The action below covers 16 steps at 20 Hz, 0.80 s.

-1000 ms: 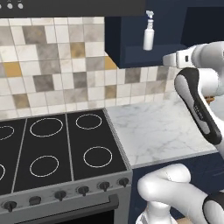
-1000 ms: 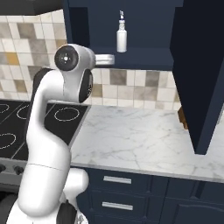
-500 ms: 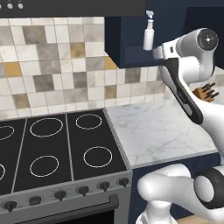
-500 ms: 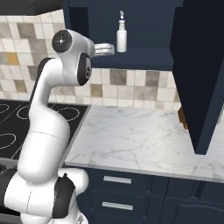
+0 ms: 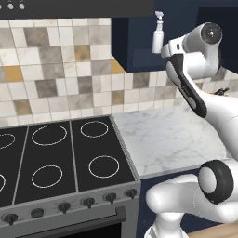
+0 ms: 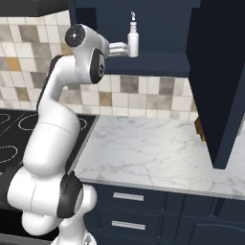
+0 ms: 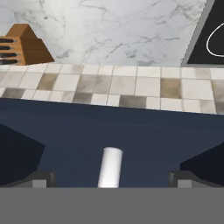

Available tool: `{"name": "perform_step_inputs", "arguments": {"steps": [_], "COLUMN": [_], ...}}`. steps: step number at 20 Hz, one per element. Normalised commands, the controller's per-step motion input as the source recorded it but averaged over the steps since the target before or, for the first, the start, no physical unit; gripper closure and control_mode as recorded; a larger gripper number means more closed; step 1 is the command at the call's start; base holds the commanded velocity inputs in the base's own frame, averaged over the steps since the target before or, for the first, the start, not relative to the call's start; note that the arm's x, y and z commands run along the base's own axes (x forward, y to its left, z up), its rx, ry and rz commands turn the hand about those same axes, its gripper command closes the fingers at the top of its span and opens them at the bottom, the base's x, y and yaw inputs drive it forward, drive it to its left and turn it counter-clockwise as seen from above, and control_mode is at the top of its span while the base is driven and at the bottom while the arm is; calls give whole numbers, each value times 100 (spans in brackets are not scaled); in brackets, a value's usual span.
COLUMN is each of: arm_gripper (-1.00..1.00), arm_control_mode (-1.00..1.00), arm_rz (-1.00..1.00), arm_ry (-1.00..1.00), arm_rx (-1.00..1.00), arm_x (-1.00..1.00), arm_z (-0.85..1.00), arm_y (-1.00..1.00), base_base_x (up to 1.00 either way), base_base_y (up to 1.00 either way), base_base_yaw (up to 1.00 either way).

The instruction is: Locate and retrieve the spray and soap dispenser from the cabinet. Place them next to the sink.

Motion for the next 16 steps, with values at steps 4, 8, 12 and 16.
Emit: {"name": "perform_step_inputs", "arguments": {"steps": [4, 8, 12, 16], "arm_gripper": [-100, -100, -100, -100], "arm_control_mode": [-100, -100, -100, -100], "arm_rz": [-2, 0, -4, -5], "arm_ry": [8, 3, 0, 5], "arm_rx": [0, 0, 2, 9], "arm_x": [64, 65, 71, 68], "arm_z": [0, 0, -9, -12], "arm_y": [-4, 0, -6, -8], "base_base_x": [0, 0, 0, 0], "base_base_y": [0, 0, 0, 0], "base_base_yaw": [0, 0, 0, 0]}}
